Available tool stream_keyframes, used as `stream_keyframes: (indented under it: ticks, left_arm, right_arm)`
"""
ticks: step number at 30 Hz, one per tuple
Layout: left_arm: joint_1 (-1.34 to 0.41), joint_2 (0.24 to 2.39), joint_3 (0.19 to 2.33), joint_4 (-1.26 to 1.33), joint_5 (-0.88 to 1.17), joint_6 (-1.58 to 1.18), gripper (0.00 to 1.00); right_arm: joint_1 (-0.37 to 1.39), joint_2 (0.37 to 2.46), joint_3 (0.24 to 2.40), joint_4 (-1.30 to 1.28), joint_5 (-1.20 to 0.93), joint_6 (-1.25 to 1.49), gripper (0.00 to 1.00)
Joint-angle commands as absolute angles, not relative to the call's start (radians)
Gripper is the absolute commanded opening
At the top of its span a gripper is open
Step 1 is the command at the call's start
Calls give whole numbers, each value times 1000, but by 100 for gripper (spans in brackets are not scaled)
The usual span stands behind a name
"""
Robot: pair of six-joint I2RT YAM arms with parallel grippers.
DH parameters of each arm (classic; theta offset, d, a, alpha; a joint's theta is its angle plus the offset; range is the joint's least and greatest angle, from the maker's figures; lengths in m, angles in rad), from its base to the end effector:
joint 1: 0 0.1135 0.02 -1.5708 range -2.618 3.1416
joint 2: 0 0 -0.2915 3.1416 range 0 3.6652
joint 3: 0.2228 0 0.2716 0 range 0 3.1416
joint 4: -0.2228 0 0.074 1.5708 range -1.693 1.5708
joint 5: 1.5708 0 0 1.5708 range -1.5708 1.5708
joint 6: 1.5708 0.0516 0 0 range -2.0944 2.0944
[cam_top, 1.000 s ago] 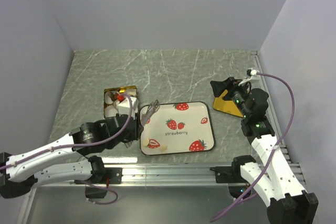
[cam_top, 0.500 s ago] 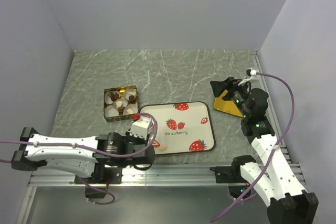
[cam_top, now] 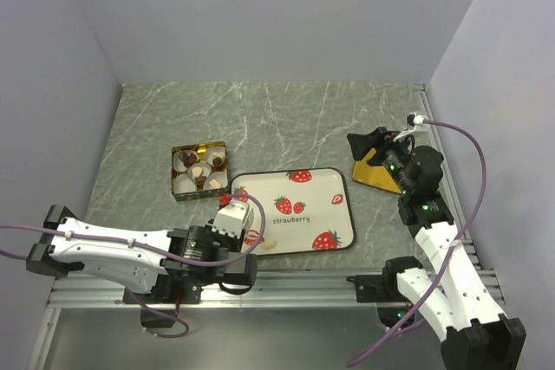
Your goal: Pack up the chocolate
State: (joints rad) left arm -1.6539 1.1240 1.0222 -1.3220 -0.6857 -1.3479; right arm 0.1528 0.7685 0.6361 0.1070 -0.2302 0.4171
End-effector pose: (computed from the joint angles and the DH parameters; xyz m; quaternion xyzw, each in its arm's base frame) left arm 0.0176 -0.1824 0.2965 0.1188 0.9320 -0.0456 0.3393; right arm 0.2009 0.0429 0.3375 0.0143 0.7157 0.2739 0.6424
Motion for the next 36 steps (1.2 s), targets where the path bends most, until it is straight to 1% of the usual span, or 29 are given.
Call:
stream_keyframes:
  ticks: [1,11,25,36]
  left_arm:
    - [-1669,1129,1032,-1351,-654,-1367,42]
    - [-1675,1155,1022,-1368,-583,-1364,42]
    - [-1677,1164,1017,-1370,-592,-1342,43]
    - [-1675,1164,985,-1368,-514,-1338,41]
  right_arm:
    - [160,764,690,130,-236,400,76]
    - [160,761,689,129,-235,400,76]
    - [160,762,690,129,-236,400,76]
    - [160,762,690,127,-238,403,76]
